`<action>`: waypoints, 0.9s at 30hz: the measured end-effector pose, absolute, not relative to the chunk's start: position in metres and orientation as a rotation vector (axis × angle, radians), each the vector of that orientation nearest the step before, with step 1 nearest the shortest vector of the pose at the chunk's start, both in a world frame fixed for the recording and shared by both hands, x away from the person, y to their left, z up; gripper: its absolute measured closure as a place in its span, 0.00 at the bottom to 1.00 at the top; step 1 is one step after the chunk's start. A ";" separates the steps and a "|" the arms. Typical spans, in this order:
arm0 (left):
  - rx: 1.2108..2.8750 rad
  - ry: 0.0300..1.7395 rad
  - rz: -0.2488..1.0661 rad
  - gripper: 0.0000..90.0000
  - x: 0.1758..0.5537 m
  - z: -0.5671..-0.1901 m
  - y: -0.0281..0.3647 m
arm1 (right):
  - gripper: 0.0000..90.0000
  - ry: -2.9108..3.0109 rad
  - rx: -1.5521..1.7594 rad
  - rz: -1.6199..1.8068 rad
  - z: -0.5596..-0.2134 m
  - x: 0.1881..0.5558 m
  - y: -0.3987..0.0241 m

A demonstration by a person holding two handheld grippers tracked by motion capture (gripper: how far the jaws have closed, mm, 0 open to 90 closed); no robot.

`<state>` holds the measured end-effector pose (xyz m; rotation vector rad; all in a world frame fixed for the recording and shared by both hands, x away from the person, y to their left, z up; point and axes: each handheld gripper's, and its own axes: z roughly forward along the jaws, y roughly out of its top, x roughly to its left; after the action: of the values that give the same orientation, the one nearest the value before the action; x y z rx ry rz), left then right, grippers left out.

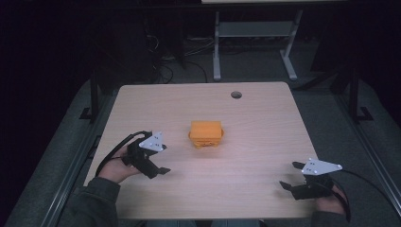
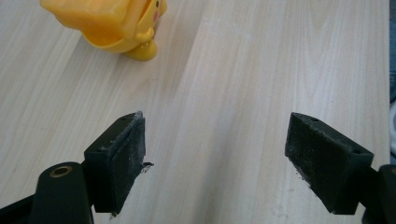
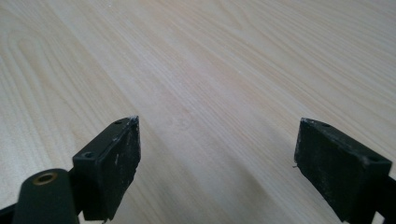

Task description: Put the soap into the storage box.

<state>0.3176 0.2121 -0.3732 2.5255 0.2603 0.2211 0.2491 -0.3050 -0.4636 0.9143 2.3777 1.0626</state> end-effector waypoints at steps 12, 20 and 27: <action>2.509 0.286 0.218 0.22 0.306 -0.382 0.225 | 0.16 2.362 0.937 1.062 -0.464 0.248 -0.309; 2.508 0.299 0.219 0.21 0.298 -0.390 0.235 | 0.16 2.364 0.934 1.055 -0.464 0.248 -0.310; 2.482 0.351 0.238 0.20 0.292 -0.396 0.245 | 0.16 2.366 0.933 1.052 -0.464 0.247 -0.310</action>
<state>0.2923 0.2450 -0.3961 2.4816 0.3509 0.2380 0.2472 -0.3099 -0.4643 0.9331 2.3665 1.0518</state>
